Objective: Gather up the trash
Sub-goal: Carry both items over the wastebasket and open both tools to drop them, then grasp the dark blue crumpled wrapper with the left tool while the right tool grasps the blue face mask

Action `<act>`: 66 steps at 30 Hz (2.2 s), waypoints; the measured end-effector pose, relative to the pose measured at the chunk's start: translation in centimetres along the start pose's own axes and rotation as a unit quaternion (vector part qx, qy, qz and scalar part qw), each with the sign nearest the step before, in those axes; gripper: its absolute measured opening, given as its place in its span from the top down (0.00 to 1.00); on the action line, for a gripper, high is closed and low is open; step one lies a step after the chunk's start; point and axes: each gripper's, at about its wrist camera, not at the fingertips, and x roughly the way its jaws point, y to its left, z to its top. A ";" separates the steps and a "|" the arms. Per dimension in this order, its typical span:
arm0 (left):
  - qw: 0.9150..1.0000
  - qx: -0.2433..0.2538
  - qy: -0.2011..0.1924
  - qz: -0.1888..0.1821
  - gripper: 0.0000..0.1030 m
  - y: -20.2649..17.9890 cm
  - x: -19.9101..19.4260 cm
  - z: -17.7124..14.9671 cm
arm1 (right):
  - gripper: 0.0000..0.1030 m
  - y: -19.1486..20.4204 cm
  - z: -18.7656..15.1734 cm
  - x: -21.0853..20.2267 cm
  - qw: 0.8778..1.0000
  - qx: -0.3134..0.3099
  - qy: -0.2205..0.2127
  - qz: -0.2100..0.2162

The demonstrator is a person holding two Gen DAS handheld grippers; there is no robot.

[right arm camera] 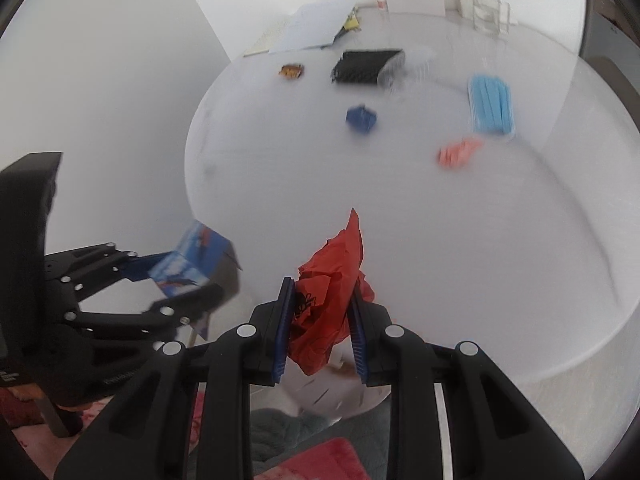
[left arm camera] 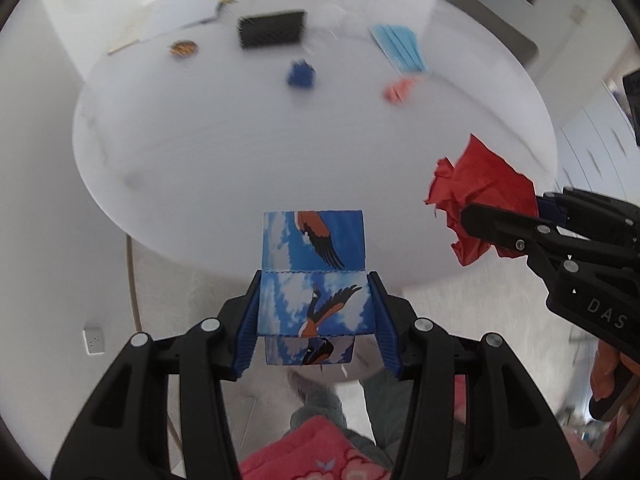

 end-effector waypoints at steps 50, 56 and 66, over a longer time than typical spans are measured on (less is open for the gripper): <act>0.997 -0.002 -0.075 0.035 0.13 1.9 -5.9 -4.2 | 0.21 1.7 -5.5 -3.0 0.998 0.031 -0.012 -0.050; 0.997 -0.006 -0.076 0.032 0.12 1.7 -5.5 -2.7 | 0.08 0.0 -3.8 -4.1 0.995 0.044 -0.037 -0.082; 0.995 -0.031 -0.090 0.028 0.08 1.0 -3.2 3.5 | 0.03 -4.8 0.8 -4.3 0.990 0.052 -0.056 -0.119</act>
